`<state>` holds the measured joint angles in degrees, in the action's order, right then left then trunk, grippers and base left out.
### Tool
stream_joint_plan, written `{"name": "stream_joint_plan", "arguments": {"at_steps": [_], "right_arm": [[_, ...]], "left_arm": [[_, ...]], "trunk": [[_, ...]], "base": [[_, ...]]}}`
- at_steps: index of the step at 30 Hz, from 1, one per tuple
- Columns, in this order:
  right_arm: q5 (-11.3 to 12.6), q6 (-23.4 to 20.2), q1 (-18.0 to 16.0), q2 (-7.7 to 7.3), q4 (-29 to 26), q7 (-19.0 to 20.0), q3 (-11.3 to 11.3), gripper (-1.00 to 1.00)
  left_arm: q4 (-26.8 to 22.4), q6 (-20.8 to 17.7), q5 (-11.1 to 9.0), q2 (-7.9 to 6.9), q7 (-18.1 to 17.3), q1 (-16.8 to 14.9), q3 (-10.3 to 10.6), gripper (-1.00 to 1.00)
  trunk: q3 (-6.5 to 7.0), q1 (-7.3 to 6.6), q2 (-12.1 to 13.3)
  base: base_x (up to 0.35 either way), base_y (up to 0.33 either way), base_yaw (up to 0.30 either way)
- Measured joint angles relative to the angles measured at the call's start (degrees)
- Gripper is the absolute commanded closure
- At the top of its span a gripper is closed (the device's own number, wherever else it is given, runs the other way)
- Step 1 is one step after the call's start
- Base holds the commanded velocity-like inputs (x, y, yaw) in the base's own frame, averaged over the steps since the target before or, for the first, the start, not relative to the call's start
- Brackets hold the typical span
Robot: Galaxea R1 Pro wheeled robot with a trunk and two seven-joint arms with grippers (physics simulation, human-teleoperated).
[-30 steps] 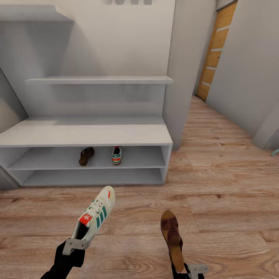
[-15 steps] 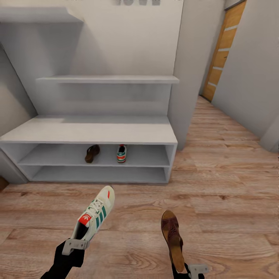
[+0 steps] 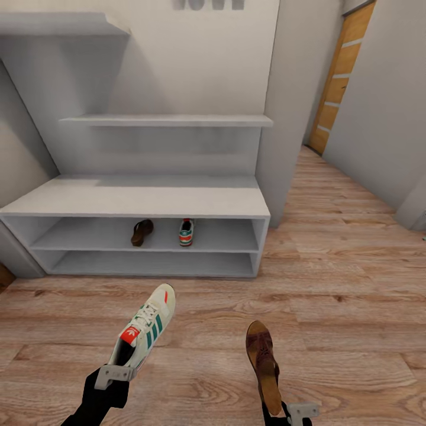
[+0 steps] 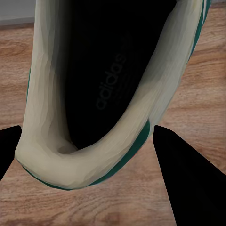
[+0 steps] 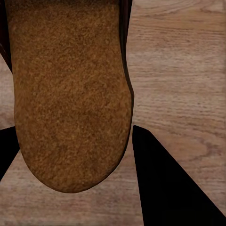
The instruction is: Pick up the two gym shoes and the two sandals from the corridor floor and place them onto the hallstand (shoe rack) in the corridor, making sure they are on the rack and not on the floor. Arrange them so the two gym shoes are next to each other and the two sandals are next to each other.
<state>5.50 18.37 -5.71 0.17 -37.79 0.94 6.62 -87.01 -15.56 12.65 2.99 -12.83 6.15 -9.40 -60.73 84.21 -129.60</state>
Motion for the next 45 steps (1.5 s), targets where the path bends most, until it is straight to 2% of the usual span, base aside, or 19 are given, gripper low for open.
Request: {"name": "stream_joint_plan", "arguments": {"at_steps": [14,15,16,17,19,22,23,24,28,31,34,37,38,39,40,41,42,43,45], "right_arm": [[0.10,0.00,0.00,-0.26,0.07,-0.01,-0.17,1.00],[1.04,-0.62,-0.01,-0.49,-0.28,-0.14,-2.55,1.00],[2.55,-0.84,-0.01,-0.55,-0.57,-0.17,-6.48,1.00],[3.13,-1.03,-0.01,-0.60,-0.75,-0.15,-8.22,1.00],[6.00,-3.73,-0.02,-0.91,-2.71,-0.12,-16.39,1.00],[7.42,-15.46,-0.02,-1.31,-9.65,0.19,-26.04,1.00],[7.54,-17.84,-0.01,-1.37,-11.24,0.27,-27.10,1.00],[7.68,-24.09,-0.01,-1.51,-16.18,0.34,-29.27,1.00],[8.02,-33.22,-0.01,-1.81,-27.76,0.44,-31.16,1.00],[8.17,-41.22,-0.02,-3.53,-37.00,0.49,-32.90,1.00],[8.25,-51.05,-0.01,-6.67,-41.76,0.58,-34.30,1.00],[8.17,-61.35,-0.02,-12.23,-44.82,0.67,-35.19,1.00],[8.66,-64.03,-0.03,-14.93,-45.40,0.70,-36.32,1.00],[8.57,-65.51,-0.03,-17.10,-45.66,0.69,-39.22,1.00],[9.61,-66.27,-0.03,-18.40,-45.77,0.69,-43.62,1.00],[10.84,-66.70,-0.03,-19.09,-45.82,0.69,-48.81,1.00],[10.79,-66.86,-0.01,-19.32,-45.83,0.65,-51.98,1.00],[12.25,-66.93,-0.01,-19.48,-45.87,0.66,-53.87,1.00],[12.83,-67.04,0.00,-19.64,-45.93,0.64,-55.93,1.00]], "left_arm": [[0.09,-1.27,0.03,0.00,0.36,-0.25,-0.14,1.00],[0.10,-6.52,0.17,0.00,0.42,-1.51,0.04,1.00],[0.08,-9.27,0.13,0.00,0.43,-2.64,0.12,1.00],[0.08,-10.15,0.14,0.00,0.43,-3.00,0.15,1.00],[0.08,-12.72,0.18,-0.02,0.43,-3.83,0.21,1.00],[0.08,-14.63,0.11,-0.07,0.43,-4.49,0.24,1.00],[0.09,-14.79,0.10,-0.07,0.41,-4.58,0.25,1.00],[0.04,-15.10,0.07,-0.08,0.38,-4.79,0.30,1.00],[0.01,-15.37,0.00,-0.06,0.24,-5.13,0.34,1.00],[0.00,-15.61,0.01,-0.06,0.22,-5.79,0.33,1.00],[0.02,-17.19,0.10,-0.08,0.24,-7.12,0.34,1.00],[0.05,-18.44,0.09,-0.09,0.25,-9.98,0.35,1.00],[0.06,-18.66,0.17,-0.06,0.30,-11.13,0.35,1.00],[0.07,-18.81,0.27,-0.07,0.32,-11.92,0.36,1.00],[0.12,-18.90,0.24,-0.05,0.35,-12.66,0.40,1.00],[0.26,-18.94,0.16,0.01,0.38,-13.91,0.42,1.00],[0.46,-18.96,0.13,0.03,0.40,-15.05,0.43,1.00],[0.62,-18.97,0.14,0.04,0.39,-15.87,0.47,1.00],[0.77,-18.98,0.16,0.04,0.36,-16.72,0.50,1.00]], "trunk": [[0.00,0.00,0.00],[0.00,0.00,0.00],[0.00,0.00,0.00],[0.00,0.00,0.00],[0.00,0.00,0.00],[0.00,0.00,0.00],[0.00,0.00,0.00],[0.00,0.00,0.00],[0.00,0.00,0.00],[0.01,0.00,0.00],[0.00,0.00,0.00],[0.01,0.00,0.00],[0.01,0.00,0.00],[0.01,-0.01,0.00],[0.01,-0.01,0.00],[0.01,-0.01,0.00],[0.00,0.00,0.00],[0.00,0.00,0.00],[0.00,0.00,0.00]], "base": [[-0.071,0.000,0.000],[0.000,0.000,0.000],[0.000,0.000,0.000],[0.000,0.000,0.000],[0.000,0.000,0.000],[0.000,0.000,0.000],[0.000,0.000,0.000],[0.000,0.000,0.000],[0.000,0.000,0.000],[0.000,0.000,0.000],[0.000,0.000,0.000],[0.000,0.000,0.000],[0.000,0.000,0.000],[0.000,0.000,0.000],[0.000,0.000,0.000],[0.000,0.000,0.000],[0.000,0.000,0.000],[0.000,0.000,0.000],[0.000,0.000,0.000]]}}
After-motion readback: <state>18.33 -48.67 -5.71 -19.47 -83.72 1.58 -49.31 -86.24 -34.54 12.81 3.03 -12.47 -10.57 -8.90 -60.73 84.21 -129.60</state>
